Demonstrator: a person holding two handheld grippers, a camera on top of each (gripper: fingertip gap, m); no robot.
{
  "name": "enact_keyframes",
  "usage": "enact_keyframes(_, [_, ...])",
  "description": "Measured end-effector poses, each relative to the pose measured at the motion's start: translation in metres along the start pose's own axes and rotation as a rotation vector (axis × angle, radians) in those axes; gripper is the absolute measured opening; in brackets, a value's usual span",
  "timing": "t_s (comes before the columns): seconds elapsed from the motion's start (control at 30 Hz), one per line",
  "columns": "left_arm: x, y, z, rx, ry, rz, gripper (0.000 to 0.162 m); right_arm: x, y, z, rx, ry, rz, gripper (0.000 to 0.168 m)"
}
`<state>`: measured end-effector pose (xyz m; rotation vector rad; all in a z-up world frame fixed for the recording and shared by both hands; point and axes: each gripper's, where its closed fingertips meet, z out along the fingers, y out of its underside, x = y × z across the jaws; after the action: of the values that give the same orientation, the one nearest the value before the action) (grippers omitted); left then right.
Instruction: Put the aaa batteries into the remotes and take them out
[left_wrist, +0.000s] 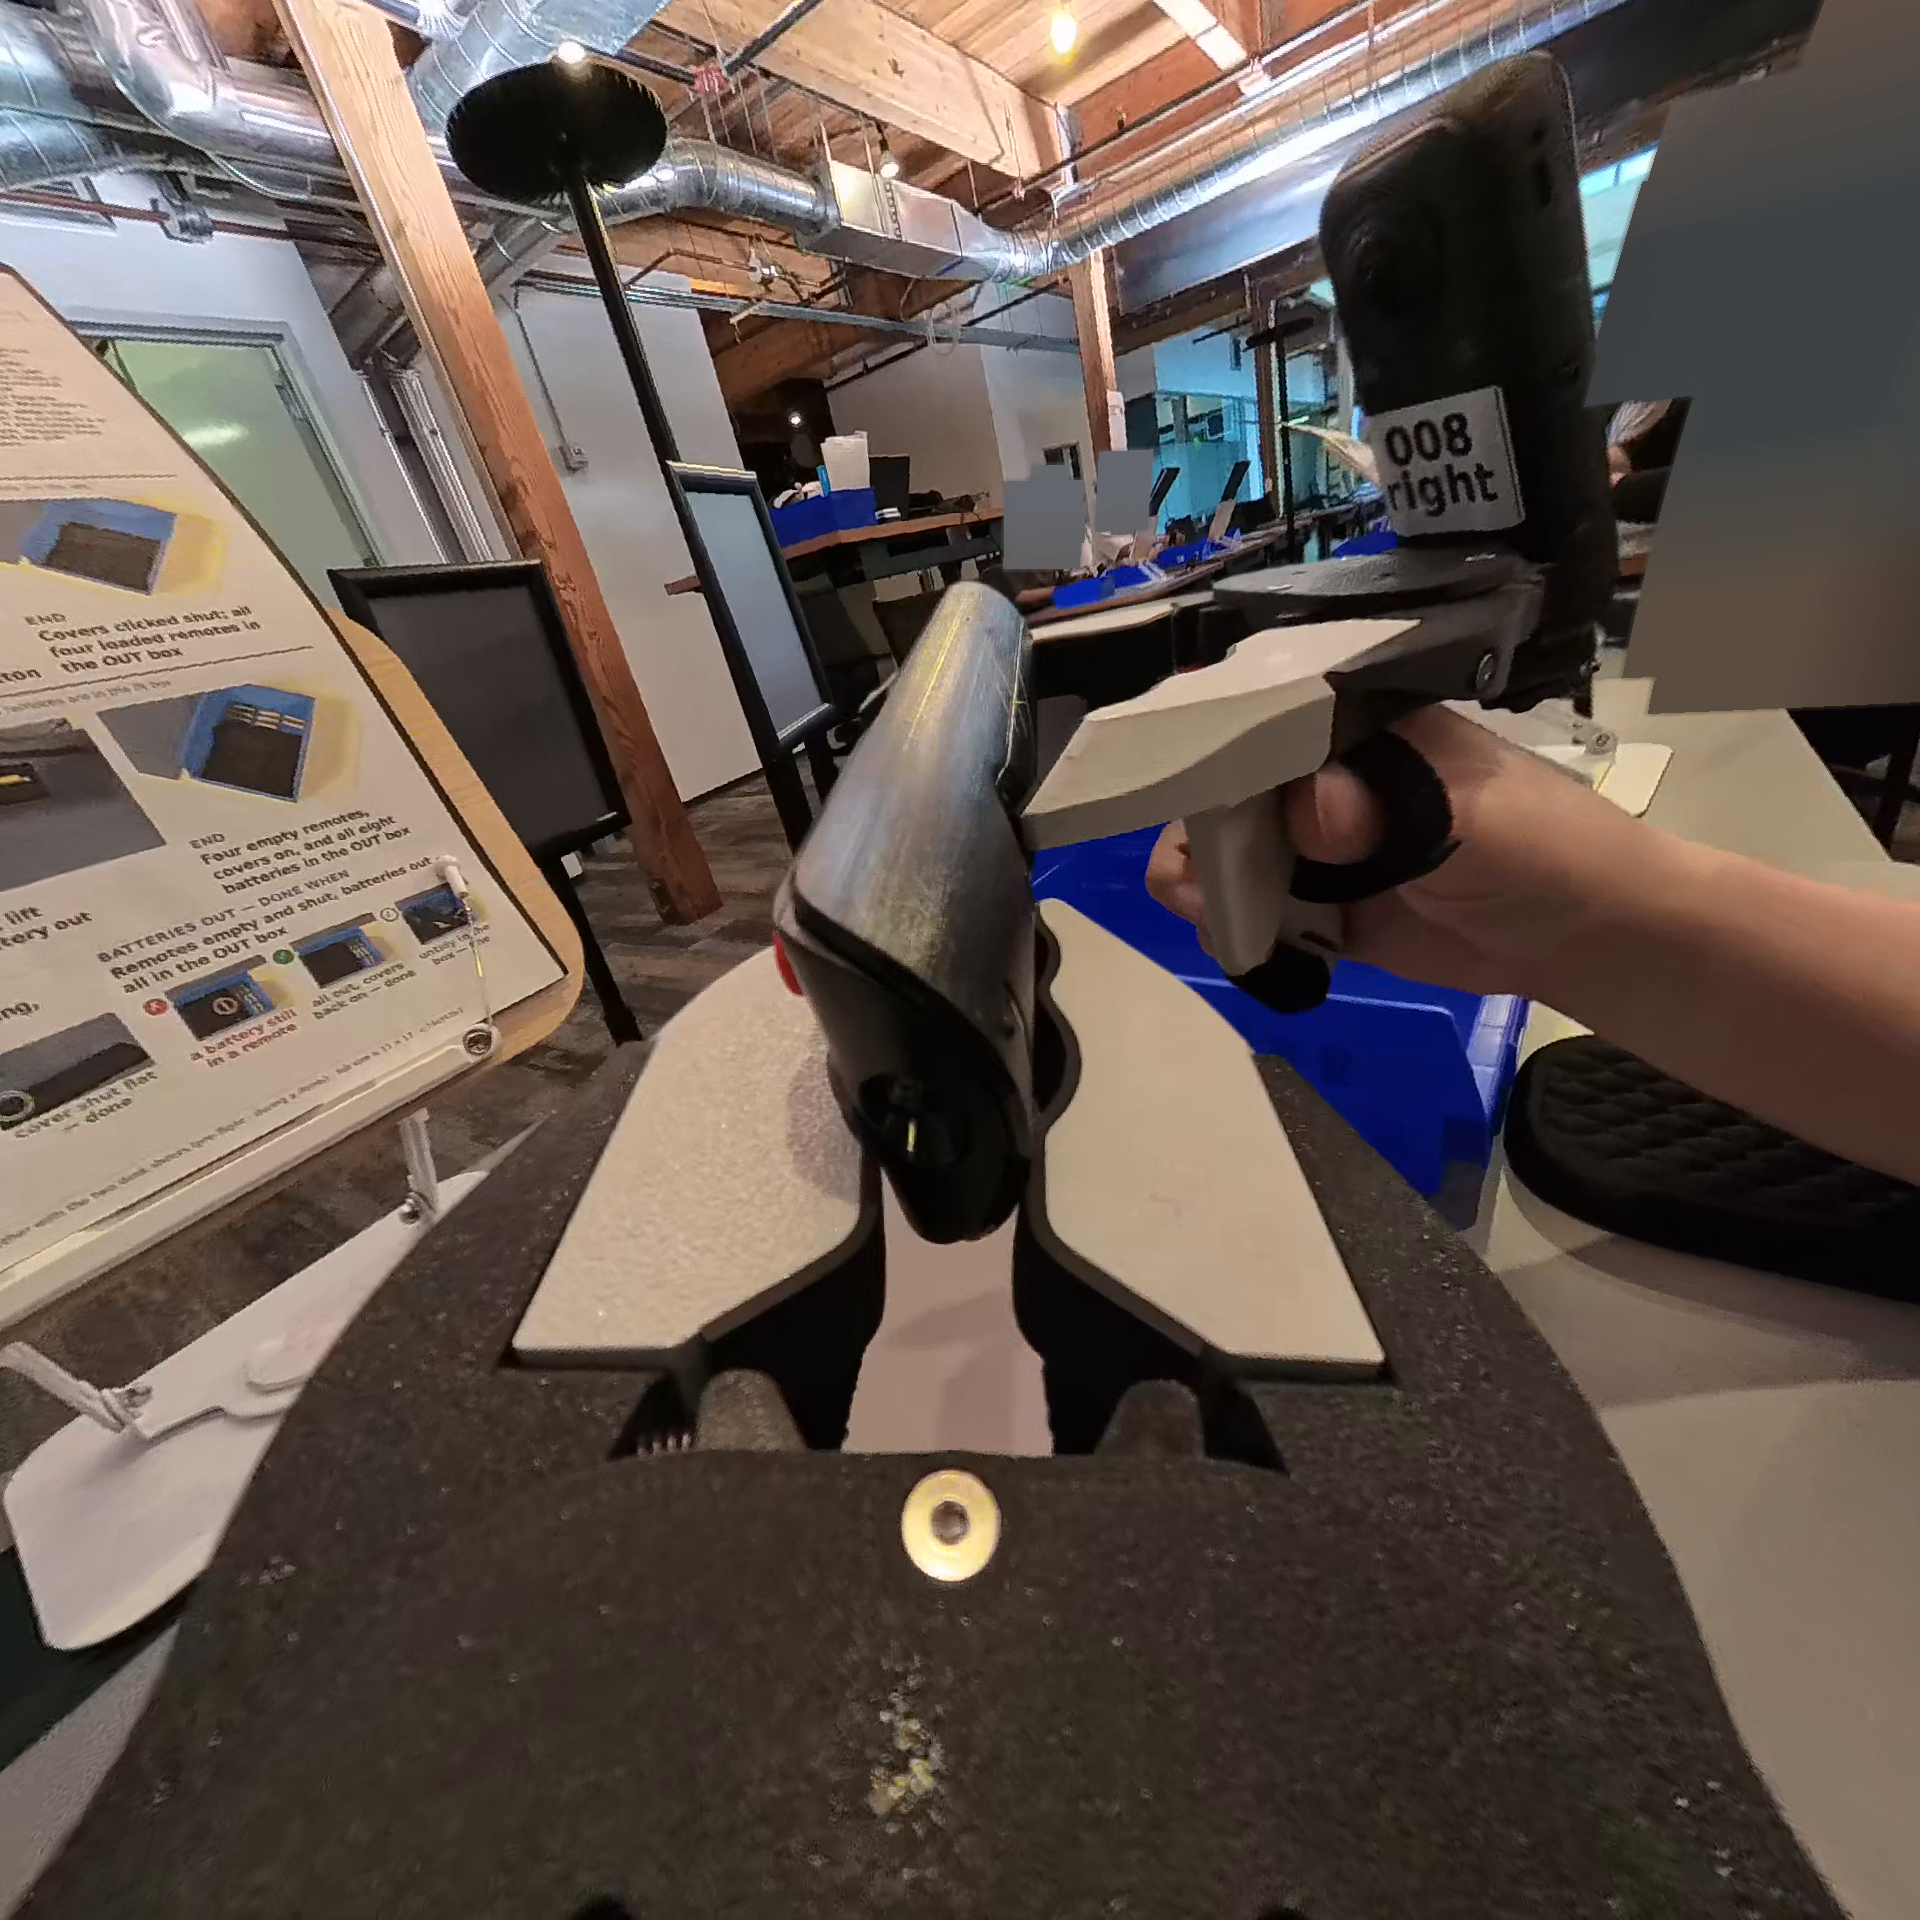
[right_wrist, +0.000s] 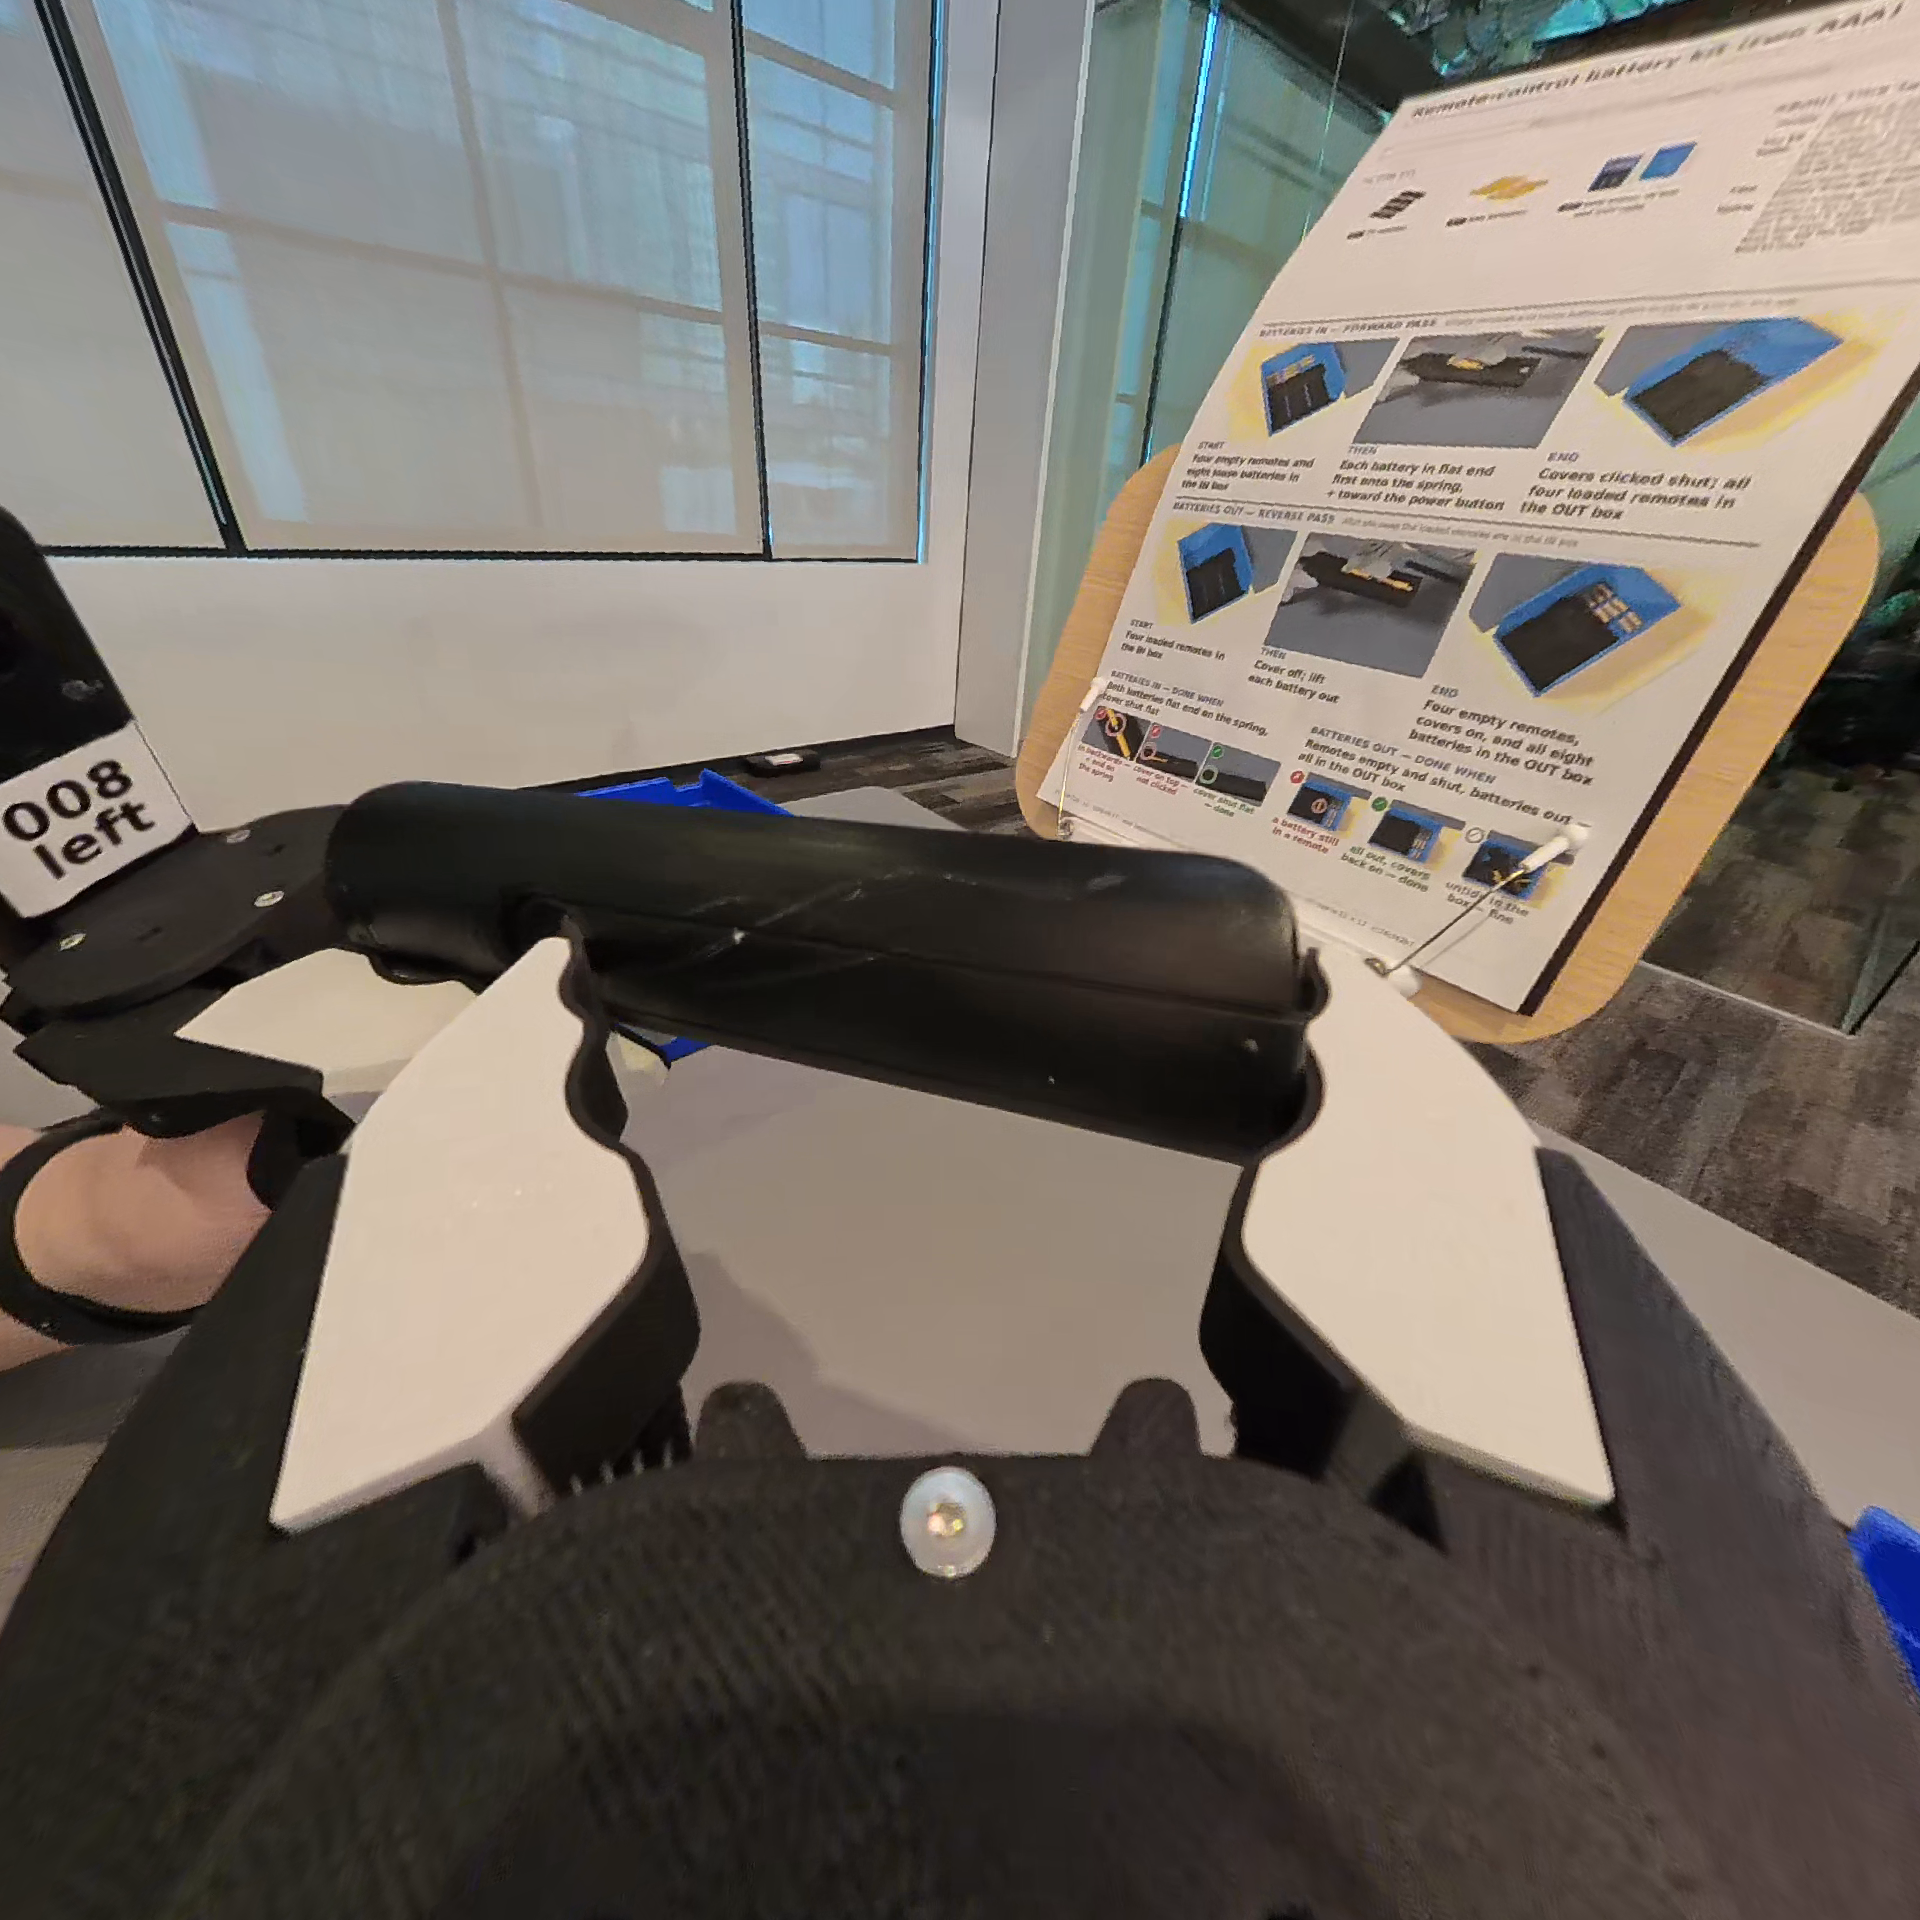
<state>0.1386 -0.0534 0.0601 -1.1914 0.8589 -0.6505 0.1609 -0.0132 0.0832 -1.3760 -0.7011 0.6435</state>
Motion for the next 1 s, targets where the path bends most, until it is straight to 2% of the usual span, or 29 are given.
enact_keyframes(0.33, [0.002,-0.004,-0.001,0.016,0.007,-0.022,0.025,-0.002,-0.005,-0.004,0.02,0.014,-0.037,0.122])
enact_keyframes(0.63, [0.001,-0.001,0.0,0.011,0.035,-0.063,0.025,0.001,0.004,0.001,0.005,0.016,0.026,0.123])
enact_keyframes(0.9, [0.002,0.003,0.0,-0.044,0.031,0.007,0.022,0.002,0.008,0.001,-0.003,-0.002,0.06,0.123])
enact_keyframes(1.0, [0.002,0.004,0.001,-0.033,0.046,-0.065,0.022,0.004,0.007,0.0,-0.011,0.011,0.039,0.121])
